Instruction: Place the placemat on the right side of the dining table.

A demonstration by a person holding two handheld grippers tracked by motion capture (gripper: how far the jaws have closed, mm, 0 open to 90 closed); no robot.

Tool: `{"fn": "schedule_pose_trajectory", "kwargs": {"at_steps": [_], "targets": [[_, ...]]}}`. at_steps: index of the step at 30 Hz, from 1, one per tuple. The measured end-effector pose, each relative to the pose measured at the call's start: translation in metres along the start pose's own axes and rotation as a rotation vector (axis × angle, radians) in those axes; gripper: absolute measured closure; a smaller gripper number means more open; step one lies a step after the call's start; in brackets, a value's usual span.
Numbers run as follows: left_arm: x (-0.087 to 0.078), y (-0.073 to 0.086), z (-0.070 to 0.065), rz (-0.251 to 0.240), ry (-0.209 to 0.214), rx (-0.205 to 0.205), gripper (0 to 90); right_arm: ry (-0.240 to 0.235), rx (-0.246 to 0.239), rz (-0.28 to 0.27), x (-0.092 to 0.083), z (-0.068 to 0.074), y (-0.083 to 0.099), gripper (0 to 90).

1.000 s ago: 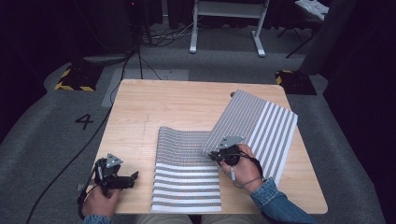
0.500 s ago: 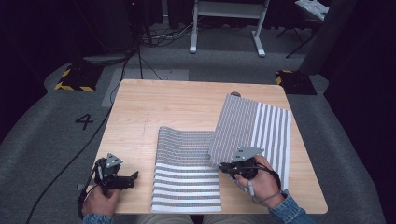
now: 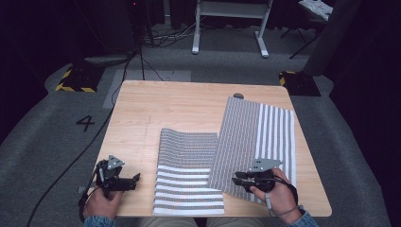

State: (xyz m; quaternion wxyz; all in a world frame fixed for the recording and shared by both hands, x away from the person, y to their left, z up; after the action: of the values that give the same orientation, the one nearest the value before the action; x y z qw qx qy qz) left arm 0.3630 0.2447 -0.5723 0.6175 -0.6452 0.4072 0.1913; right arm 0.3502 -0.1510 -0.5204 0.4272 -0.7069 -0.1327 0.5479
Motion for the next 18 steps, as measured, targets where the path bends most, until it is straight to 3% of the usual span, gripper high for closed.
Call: {"fn": "schedule_pose_trajectory", "kwargs": {"at_steps": [2, 4, 8, 10, 11, 14, 18], "targets": [[0.0, 0.0, 0.0, 0.0, 0.0, 0.0, 0.5, -0.018, 0.039, -0.016, 0.011, 0.006, -0.005, 48.6], [0.0, 0.0, 0.0, 0.0, -0.001, 0.0, 0.4, -0.012, 0.03, -0.006, 0.025, 0.013, -0.007, 37.9], [0.0, 0.0, 0.0, 0.0, 0.0, 0.0, 0.5, 0.001, -0.029, 0.038, 0.054, 0.026, -0.006, 33.1], [0.0, 0.0, 0.0, 0.0, 0.0, 0.0, 0.4, 0.029, -0.062, 0.061, 0.061, 0.026, -0.003, 34.3], [0.0, 0.0, 0.0, 0.0, 0.0, 0.0, 0.4, 0.033, -0.056, 0.062, 0.061, 0.026, -0.004, 35.2], [0.0, 0.0, 0.0, 0.0, 0.0, 0.0, 0.5, 0.028, -0.046, 0.077, 0.058, 0.021, -0.003, 47.0], [0.0, 0.0, 0.0, 0.0, 0.0, 0.0, 0.5, 0.024, -0.052, 0.087, 0.054, 0.012, -0.003, 74.6]]}}
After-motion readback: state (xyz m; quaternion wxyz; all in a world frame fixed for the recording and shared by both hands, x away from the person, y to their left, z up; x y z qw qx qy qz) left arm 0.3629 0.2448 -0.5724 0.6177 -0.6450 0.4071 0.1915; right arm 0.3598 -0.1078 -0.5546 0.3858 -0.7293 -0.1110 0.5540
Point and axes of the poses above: each handheld gripper's, and its own axes: x roughly forward along the jaws, y roughly out of its underside, z roughly to its left, the point moved 9 cm from there along x, roughly forward along the jaws, and after that the axes turned 11 degrees about -x, right-handed, at the moved point
